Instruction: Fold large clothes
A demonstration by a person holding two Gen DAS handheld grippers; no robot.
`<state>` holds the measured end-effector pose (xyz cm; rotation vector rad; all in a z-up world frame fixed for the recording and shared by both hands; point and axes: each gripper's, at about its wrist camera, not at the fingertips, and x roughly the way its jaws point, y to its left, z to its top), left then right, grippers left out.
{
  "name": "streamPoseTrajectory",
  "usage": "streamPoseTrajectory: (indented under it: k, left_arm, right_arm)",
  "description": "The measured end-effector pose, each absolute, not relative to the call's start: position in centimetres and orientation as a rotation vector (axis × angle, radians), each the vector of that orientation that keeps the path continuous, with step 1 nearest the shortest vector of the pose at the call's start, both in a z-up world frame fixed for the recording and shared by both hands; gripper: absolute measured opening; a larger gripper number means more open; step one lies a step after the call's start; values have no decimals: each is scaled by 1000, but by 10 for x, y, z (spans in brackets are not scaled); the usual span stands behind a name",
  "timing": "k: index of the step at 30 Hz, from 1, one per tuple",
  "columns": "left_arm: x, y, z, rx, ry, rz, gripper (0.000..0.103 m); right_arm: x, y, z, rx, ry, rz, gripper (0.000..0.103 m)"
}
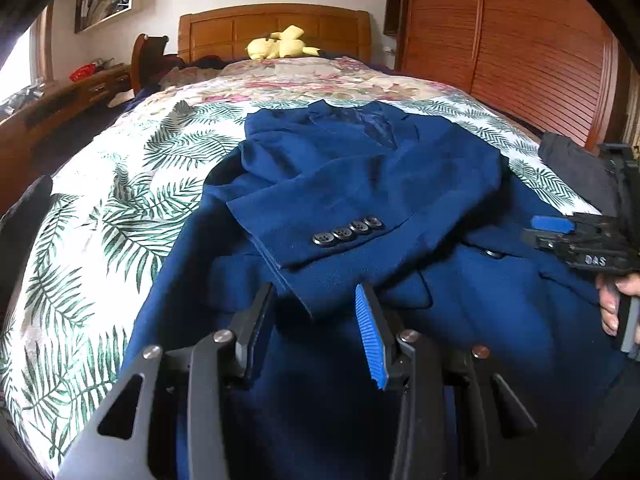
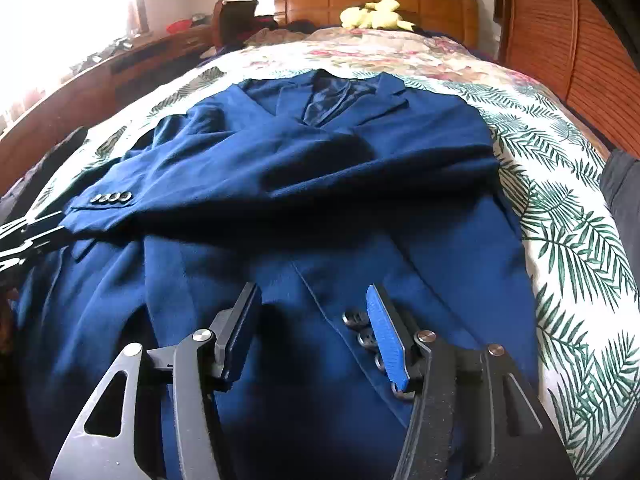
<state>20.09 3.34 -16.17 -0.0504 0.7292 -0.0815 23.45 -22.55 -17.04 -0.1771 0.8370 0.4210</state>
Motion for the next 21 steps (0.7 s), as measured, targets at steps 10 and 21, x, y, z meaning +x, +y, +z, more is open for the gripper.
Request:
streamPoseTrajectory:
  k: [10, 21]
  left_arm:
    - [203, 32, -162, -48, 749, -63, 27]
    - [167, -4, -127, 1, 675, -42, 2]
  right_arm:
    - [216, -243, -167, -209, 808, 424, 57]
    - [211, -257, -162, -194, 800, 435, 58]
